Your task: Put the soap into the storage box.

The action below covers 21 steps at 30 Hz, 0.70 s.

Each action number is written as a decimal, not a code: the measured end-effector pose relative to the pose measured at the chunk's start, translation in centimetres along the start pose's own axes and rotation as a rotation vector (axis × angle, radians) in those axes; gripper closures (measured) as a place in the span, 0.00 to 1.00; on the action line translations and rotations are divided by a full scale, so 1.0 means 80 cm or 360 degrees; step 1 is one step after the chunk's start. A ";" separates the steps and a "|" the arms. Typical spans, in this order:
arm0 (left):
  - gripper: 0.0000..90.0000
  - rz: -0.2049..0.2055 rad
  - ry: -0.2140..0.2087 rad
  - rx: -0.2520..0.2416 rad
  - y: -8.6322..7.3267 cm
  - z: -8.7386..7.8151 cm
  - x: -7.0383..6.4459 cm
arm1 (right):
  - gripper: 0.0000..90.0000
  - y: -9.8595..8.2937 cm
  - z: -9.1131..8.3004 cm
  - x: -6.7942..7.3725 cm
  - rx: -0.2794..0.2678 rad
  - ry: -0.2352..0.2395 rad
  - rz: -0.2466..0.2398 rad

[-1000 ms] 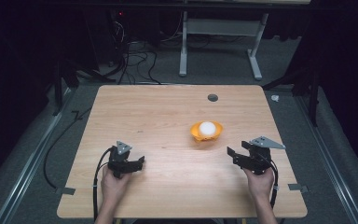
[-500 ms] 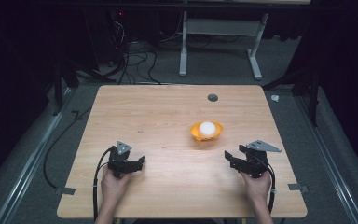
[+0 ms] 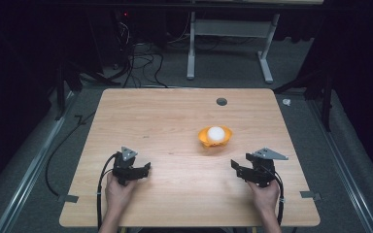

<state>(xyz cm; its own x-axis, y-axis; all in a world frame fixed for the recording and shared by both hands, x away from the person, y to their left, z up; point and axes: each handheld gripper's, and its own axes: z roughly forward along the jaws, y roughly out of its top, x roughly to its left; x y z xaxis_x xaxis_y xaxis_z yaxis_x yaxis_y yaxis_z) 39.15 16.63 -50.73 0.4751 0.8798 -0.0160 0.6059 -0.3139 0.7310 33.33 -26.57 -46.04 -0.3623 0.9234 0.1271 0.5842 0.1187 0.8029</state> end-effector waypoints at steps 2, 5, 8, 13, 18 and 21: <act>0.22 0.0000 0.0000 0.0000 0.000 0.000 0.000 | 0.34 0.000 0.001 0.001 0.0004 0.0006 0.0003; 0.22 0.0000 0.0000 0.0000 0.000 0.000 0.000 | 0.34 -0.001 0.006 0.004 0.0015 0.0014 -0.0020; 0.22 0.0000 0.0000 0.0000 0.000 0.000 0.000 | 0.34 -0.003 0.010 0.008 0.0034 0.0015 -0.0028; 0.22 0.0000 0.0000 0.0000 0.000 0.000 0.000 | 0.34 -0.005 0.016 0.014 0.0050 0.0021 -0.0050; 0.22 0.0000 0.0000 0.0000 0.000 0.000 0.000 | 0.35 -0.006 0.021 0.018 0.0066 0.0007 -0.0060; 0.22 0.0000 0.0000 0.0000 0.000 0.000 0.000 | 0.35 -0.007 0.026 0.020 0.0084 -0.0001 -0.0078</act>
<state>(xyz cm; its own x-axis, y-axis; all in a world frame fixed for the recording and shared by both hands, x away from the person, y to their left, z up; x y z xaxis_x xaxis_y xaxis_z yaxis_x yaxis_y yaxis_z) 39.15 16.63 -50.73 0.4751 0.8798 -0.0162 0.6060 -0.3138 0.7309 33.97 -24.40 -47.50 -0.3909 0.9162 0.0881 0.6032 0.1827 0.7764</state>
